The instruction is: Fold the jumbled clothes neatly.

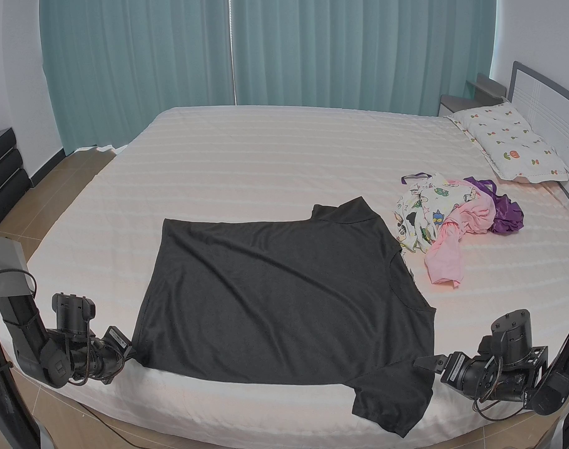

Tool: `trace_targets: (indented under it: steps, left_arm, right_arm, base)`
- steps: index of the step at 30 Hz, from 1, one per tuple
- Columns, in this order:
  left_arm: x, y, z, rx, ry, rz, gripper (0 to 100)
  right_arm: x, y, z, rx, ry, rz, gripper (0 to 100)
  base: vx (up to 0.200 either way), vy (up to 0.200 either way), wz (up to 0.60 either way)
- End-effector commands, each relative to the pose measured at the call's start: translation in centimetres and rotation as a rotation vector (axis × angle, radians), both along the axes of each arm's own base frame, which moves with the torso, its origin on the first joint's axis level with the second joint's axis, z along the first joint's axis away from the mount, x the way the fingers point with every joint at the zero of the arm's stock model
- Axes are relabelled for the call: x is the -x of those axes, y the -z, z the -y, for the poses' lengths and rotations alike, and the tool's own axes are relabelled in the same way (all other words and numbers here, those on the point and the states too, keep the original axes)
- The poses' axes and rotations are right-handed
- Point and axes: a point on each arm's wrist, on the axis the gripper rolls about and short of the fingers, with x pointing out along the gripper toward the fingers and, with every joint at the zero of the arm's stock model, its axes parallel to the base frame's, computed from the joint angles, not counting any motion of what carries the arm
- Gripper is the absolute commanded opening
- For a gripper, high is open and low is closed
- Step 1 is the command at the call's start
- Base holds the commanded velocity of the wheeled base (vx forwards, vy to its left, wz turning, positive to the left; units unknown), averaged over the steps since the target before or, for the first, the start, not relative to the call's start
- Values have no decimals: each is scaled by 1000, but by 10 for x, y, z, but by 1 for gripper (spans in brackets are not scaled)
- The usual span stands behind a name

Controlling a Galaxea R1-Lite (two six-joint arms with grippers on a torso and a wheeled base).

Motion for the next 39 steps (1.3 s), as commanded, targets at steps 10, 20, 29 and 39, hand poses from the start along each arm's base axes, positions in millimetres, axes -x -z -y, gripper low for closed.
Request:
trace_targets:
  steps: [10, 20, 29, 39]
  left_arm:
    - [17, -25, -12, -26, -14, 44, 0]
    - [27, -18, -18, -86, 33, -30, 0]
    - [26, -13, -18, -86, 44, -45, 0]
    - [24, -14, -17, -46, 69, -31, 0]
  right_arm:
    - [-25, 19, 0, 0, 38, 12, 100]
    - [-48, 31, -8, 15, 28, 42, 100]
    - [-56, 30, 5, 36, 69, 67, 100]
    - [-75, 38, -1, 30, 60, 78, 0]
  base:
    - [0, 0, 0]
    - [0, 0, 0]
    - [0, 0, 0]
    - [0, 0, 0]
